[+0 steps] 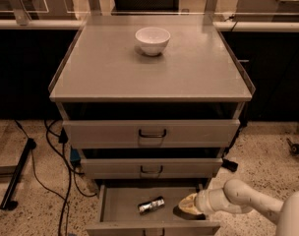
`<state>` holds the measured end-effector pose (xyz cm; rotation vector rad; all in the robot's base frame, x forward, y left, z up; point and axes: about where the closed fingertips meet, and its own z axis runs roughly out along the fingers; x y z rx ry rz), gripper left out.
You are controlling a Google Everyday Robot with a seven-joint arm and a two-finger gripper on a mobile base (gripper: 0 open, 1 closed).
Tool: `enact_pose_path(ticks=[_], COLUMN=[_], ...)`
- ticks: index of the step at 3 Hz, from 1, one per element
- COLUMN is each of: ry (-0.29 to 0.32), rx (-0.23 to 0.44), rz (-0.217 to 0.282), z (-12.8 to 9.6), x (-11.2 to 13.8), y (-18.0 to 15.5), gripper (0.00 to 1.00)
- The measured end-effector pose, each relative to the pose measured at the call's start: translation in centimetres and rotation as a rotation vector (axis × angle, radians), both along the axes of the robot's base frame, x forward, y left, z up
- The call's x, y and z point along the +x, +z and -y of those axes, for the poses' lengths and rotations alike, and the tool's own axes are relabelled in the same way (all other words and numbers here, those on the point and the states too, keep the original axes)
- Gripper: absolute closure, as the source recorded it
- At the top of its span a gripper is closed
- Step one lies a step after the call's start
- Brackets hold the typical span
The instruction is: Pick redbull can from bottom drawer and place on counter
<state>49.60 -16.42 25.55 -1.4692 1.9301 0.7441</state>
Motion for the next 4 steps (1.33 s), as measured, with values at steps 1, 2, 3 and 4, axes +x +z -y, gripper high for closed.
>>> enact_pose_path(ticks=[1, 2, 3, 4], ry=[-0.006, 0.002, -0.003, 0.002], rx=[0.009, -0.027, -0.053, -0.051], rz=[-0.016, 0.015, 0.068, 0.109], z=[-0.3, -0.2, -0.1, -0.1], x=[-0.6, -0.5, 0.4, 1.6], y=[-1.4, -1.7, -2.8, -4.2], gripper=[1.0, 1.0, 1.0, 1.0])
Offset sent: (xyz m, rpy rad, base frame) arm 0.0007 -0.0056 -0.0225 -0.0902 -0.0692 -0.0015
